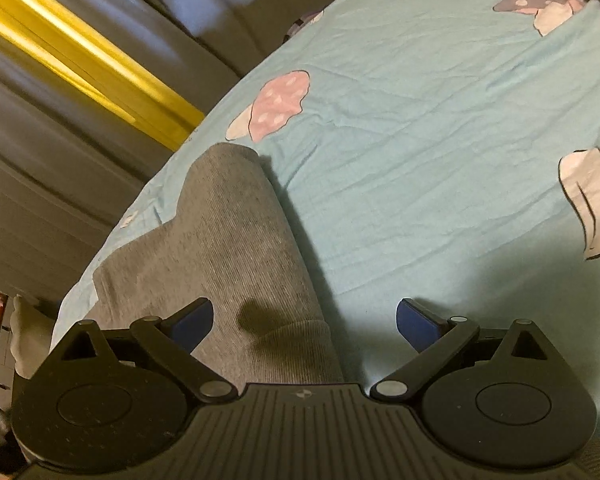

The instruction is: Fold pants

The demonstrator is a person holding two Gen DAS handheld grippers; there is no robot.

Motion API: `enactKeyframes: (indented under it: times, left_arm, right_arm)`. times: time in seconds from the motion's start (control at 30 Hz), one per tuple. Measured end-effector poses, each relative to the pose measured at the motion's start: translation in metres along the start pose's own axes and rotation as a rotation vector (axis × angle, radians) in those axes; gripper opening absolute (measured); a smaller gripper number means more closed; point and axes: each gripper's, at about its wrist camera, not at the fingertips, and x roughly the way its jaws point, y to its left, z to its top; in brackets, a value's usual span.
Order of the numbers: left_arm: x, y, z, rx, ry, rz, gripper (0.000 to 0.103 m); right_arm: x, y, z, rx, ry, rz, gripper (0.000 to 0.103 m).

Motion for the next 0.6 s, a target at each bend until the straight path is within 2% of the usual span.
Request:
enactKeyframes:
  times: [0.1,0.27,0.3,0.37,0.43,0.5,0.6]
  left_arm:
    - [0.013,-0.019,0.019,0.067,-0.01,0.007,0.076]
    - [0.062,-0.019,0.046,0.08,0.068,0.084,0.074]
    - [0.069,-0.019,0.05,0.075,0.073,0.088,0.071]
    - [0.081,-0.02,0.059,0.05,0.069,0.049,0.064]
    - [0.086,-0.022,0.066,0.027,0.055,0.023,0.018]
    - [0.078,-0.026,0.069,0.033,0.016,-0.02,0.017]
    - [0.05,-0.043,0.066,0.171,-0.099,-0.076,0.017]
  right_arm:
    - [0.005,0.003,-0.002,-0.009,0.011,0.008,0.098]
    - [0.015,0.011,-0.006,-0.048,0.033,0.025,0.098]
    - [0.018,0.012,-0.006,-0.048,0.038,0.028,0.098]
    - [0.02,0.011,-0.006,-0.045,0.04,0.032,0.099]
    - [0.021,0.01,-0.006,-0.036,0.031,0.043,0.099]
    - [0.02,0.008,-0.005,-0.028,0.012,0.052,0.099]
    - [0.017,0.009,-0.006,-0.036,-0.027,0.083,0.099]
